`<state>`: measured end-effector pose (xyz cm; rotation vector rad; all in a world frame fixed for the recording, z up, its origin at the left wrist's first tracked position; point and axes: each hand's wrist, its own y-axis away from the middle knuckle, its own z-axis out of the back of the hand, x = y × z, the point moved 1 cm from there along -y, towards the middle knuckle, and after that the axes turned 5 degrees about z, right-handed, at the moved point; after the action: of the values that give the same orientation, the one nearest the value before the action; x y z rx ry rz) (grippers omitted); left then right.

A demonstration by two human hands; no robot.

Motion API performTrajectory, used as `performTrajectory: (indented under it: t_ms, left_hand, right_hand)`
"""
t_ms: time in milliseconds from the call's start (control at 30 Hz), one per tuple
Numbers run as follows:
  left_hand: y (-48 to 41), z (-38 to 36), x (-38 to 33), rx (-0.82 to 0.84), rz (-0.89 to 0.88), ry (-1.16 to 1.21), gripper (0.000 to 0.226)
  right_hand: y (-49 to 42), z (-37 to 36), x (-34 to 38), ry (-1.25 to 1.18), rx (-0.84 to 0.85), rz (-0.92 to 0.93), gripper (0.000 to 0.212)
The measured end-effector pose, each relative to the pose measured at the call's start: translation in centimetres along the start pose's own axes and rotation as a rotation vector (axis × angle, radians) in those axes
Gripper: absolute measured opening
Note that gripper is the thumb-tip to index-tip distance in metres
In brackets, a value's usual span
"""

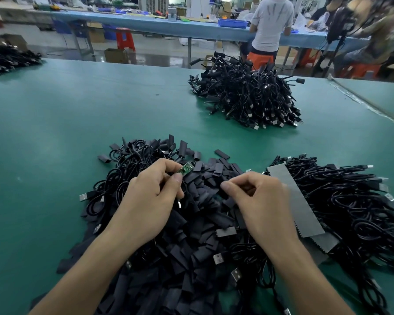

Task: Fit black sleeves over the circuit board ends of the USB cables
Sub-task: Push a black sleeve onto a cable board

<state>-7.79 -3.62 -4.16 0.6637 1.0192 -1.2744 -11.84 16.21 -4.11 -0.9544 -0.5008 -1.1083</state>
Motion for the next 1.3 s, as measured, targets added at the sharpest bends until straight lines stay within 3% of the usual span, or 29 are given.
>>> performTrajectory:
  t_ms: [133, 333, 533, 733, 833, 1067, 1300]
  left_hand:
    - [0.1, -0.2, -0.2, 0.032, 0.021, 0.085, 0.020]
    - [0.0, -0.1, -0.3, -0.010, 0.009, 0.146, 0.027]
    - [0.0, -0.1, -0.2, -0.028, 0.009, 0.162, 0.028]
    - [0.0, -0.3, 0.0, 0.030, 0.001, 0.219, 0.023]
    - [0.1, -0.5, 0.0, 0.069, -0.003, 0.249, 0.007]
    - [0.1, -0.4, -0.5, 0.092, -0.026, 0.263, 0.012]
    - [0.4, -0.5, -0.8, 0.109, 0.016, 0.295, 0.013]
  right_hand:
    - [0.0, 0.7, 1.7, -0.045, -0.066, 0.110, 0.010]
    - [0.7, -0.1, 1.2, 0.180, 0.158, 0.041, 0.020]
    - [0.5, 0.5, 2.1, 0.160, 0.063, 0.099, 0.020]
    - [0.7, 0.5, 3.1, -0.114, 0.198, 0.061, 0.014]
    - [0.8, 0.3, 3.3, -0.197, 0.217, 0.079, 0.023]
    - [0.9, -0.1, 3.1, -0.259, 0.235, 0.084, 0.014]
    - [1.1, -0.2, 2.9, -0.262, 0.255, 0.099, 0.021]
